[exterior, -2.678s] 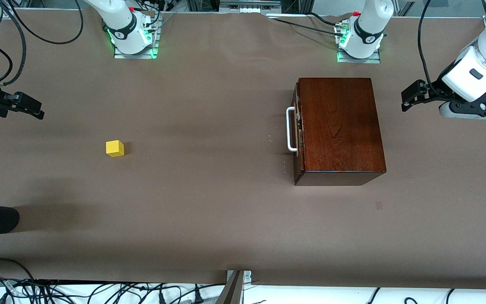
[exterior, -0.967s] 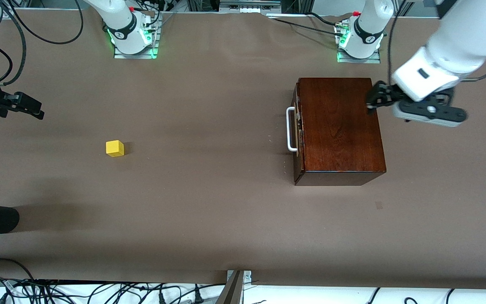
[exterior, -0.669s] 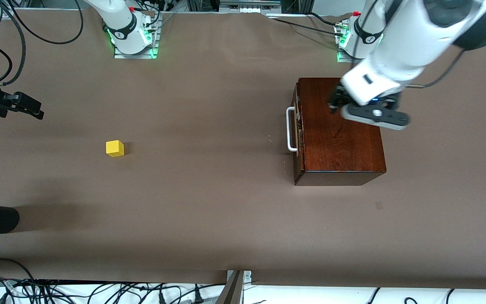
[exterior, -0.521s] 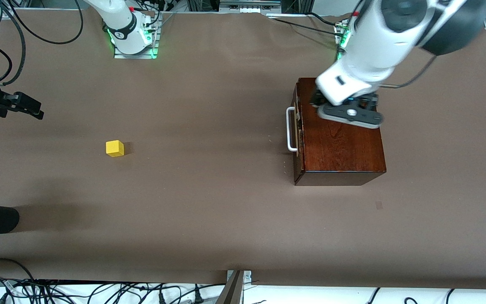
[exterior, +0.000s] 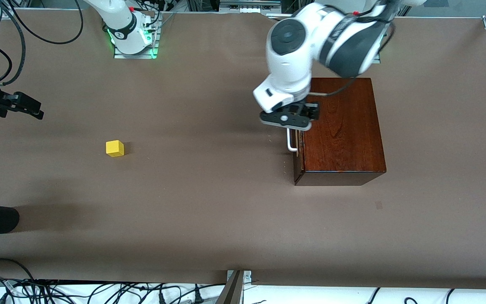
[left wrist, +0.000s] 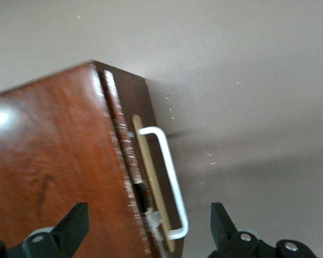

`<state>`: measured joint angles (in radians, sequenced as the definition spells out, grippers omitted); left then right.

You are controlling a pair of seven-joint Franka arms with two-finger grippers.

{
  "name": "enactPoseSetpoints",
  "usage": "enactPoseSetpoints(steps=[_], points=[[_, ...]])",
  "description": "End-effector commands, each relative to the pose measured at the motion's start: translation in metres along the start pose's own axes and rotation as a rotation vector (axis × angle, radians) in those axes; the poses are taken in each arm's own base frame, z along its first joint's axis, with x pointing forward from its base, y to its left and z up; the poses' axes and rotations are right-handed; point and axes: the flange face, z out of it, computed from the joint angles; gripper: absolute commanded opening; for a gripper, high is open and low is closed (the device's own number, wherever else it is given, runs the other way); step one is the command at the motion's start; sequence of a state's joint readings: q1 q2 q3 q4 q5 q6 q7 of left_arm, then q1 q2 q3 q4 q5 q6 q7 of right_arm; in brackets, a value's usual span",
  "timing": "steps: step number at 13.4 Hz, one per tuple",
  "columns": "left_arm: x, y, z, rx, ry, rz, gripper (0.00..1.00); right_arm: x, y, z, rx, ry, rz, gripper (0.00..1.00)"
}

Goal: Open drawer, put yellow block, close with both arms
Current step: 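Reach the left gripper to the white drawer handle and grasp it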

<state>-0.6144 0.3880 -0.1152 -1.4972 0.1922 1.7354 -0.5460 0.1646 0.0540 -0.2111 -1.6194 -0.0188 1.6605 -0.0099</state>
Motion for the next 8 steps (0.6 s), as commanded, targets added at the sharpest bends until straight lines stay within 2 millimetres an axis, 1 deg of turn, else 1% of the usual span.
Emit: enactPoseSetpoints(steps=[1, 4, 5, 6, 7, 8], points=[[-0.008, 0.044, 0.024, 0.045, 0.026, -0.014, 1.0, -0.001, 0.0, -0.002, 0.004, -0.007, -0.004, 1.0], [-0.008, 0.059, 0.056, 0.042, 0.02, -0.029, 1.0, 0.001, -0.002, 0.003, 0.002, -0.016, -0.004, 1.0], [-0.011, 0.07, 0.07, 0.041, 0.019, -0.032, 1.0, 0.001, -0.003, 0.003, 0.002, -0.016, -0.001, 1.0], [-0.011, 0.074, 0.081, 0.063, 0.033, -0.037, 1.0, 0.001, -0.003, 0.004, 0.001, -0.018, 0.002, 1.0], [-0.013, 0.077, 0.093, 0.091, 0.036, -0.042, 1.0, 0.001, -0.003, 0.004, 0.002, -0.018, 0.0, 1.0], [-0.012, 0.077, 0.097, 0.102, 0.036, -0.051, 1.0, 0.001, -0.003, 0.004, 0.001, -0.018, 0.0, 1.0]])
